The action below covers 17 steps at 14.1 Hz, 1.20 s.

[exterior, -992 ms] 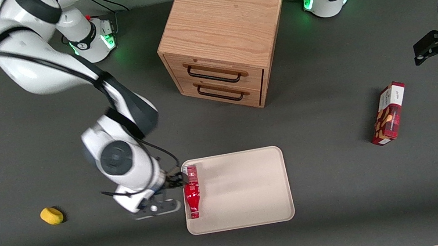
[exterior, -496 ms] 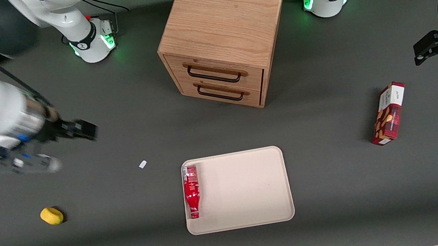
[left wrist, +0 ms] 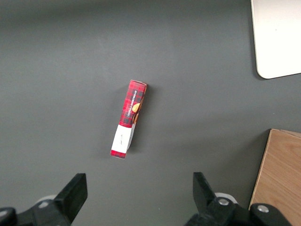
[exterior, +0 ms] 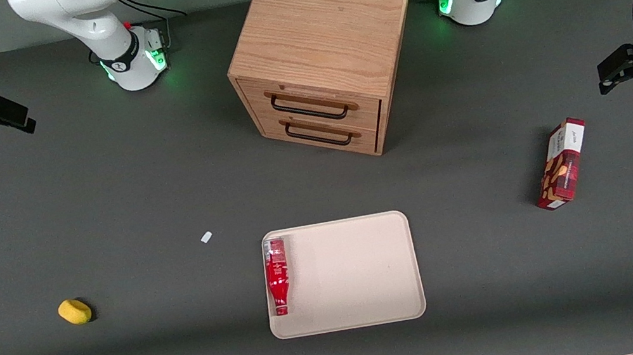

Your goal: Place coke bottle on tray

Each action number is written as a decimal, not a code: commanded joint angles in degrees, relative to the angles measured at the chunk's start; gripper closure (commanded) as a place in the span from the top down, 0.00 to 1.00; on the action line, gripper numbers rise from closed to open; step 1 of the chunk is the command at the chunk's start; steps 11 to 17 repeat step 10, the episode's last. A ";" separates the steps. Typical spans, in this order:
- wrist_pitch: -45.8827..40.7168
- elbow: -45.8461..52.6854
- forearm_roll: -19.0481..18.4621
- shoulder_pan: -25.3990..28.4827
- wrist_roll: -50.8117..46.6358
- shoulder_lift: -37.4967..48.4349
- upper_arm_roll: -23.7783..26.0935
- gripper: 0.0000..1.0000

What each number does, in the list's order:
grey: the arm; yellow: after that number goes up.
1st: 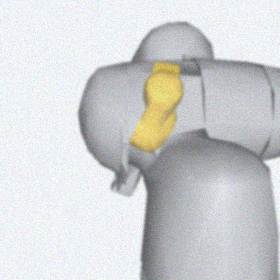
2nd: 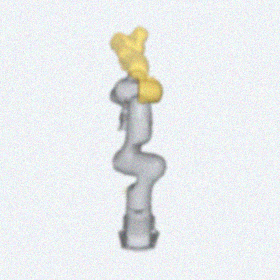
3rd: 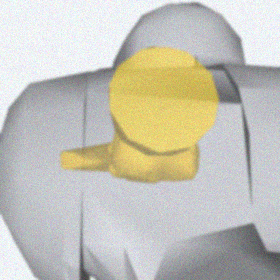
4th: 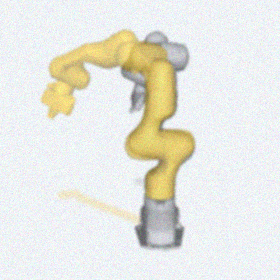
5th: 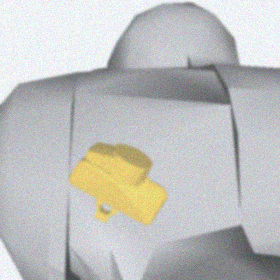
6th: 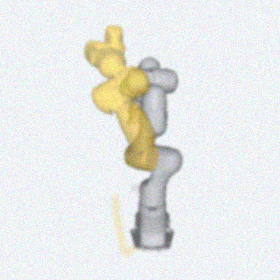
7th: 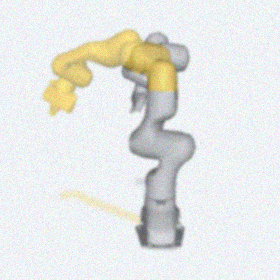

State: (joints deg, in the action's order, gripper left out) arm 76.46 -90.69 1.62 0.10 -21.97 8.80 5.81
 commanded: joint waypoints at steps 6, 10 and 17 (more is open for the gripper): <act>6.87 -12.25 1.45 0.16 0.53 8.27 0.08 1.00; 1.87 -3.28 1.54 0.07 0.53 2.20 -0.44 1.00; 1.87 -3.28 1.54 0.07 0.53 2.20 -0.44 1.00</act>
